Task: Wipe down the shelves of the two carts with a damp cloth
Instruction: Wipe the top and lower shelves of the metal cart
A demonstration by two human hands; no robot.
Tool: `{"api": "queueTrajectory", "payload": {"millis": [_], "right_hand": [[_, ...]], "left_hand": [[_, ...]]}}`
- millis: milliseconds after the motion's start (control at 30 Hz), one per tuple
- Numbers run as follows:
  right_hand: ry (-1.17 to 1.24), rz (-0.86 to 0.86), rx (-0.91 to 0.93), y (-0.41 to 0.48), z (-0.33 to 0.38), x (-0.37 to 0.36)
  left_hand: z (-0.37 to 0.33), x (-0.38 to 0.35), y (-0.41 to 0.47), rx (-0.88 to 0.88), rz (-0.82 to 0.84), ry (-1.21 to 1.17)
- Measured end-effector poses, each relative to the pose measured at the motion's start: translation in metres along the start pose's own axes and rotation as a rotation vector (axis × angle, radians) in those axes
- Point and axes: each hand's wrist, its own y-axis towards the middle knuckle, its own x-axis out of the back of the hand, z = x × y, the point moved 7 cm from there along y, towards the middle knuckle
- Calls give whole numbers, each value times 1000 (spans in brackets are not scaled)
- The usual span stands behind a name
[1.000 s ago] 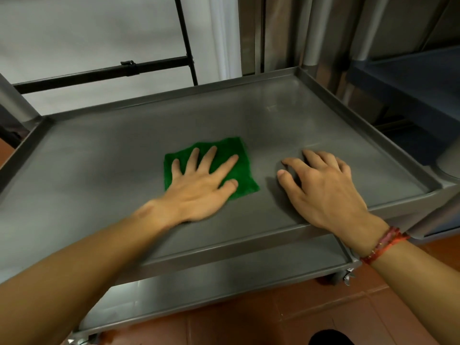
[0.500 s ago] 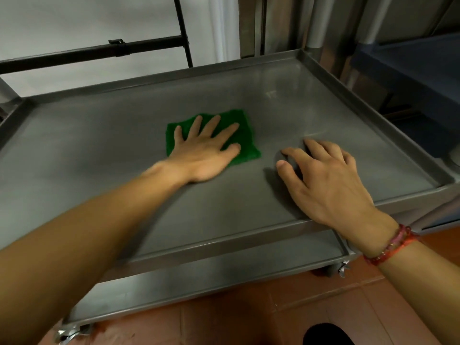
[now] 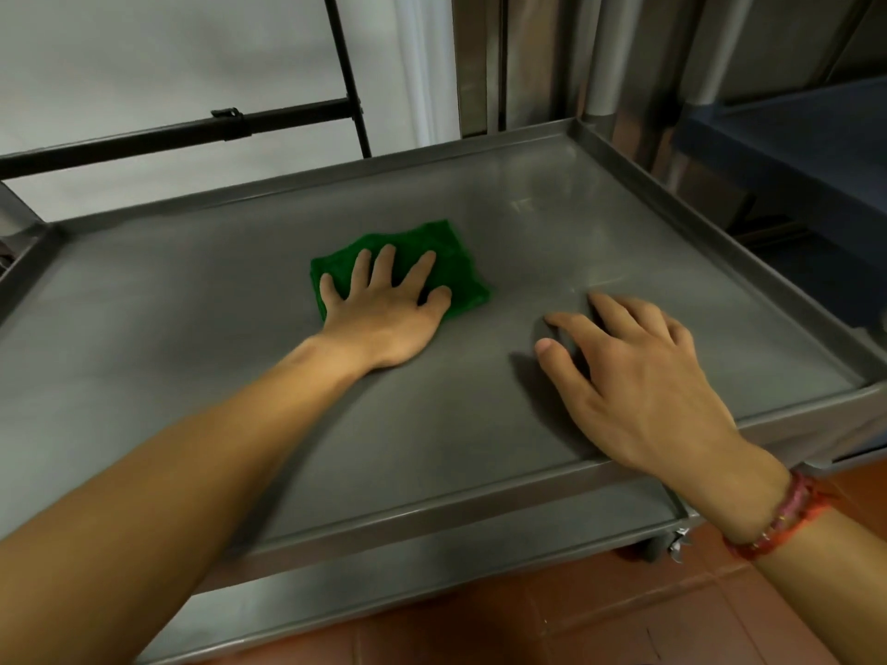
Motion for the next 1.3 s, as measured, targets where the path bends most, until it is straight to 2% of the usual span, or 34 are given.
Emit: {"api": "queueTrajectory", "payload": {"millis": [267,700,967,1167,1300], "right_hand": [[2,1,12,0,1,1],[-16,4,7,4,-1,-2],[-12,34,1,3,2,0],[-9,43,-4,1,3,1],[-13,42,-5,1,4,0]], "left_hand": [[20,11,68,43,-20,10],[62,34,156,235,-45,-9],[48,27,123,171,-1,-21],[28,9,60,17,-10,2],[29,10,61,14,-4,8]]}}
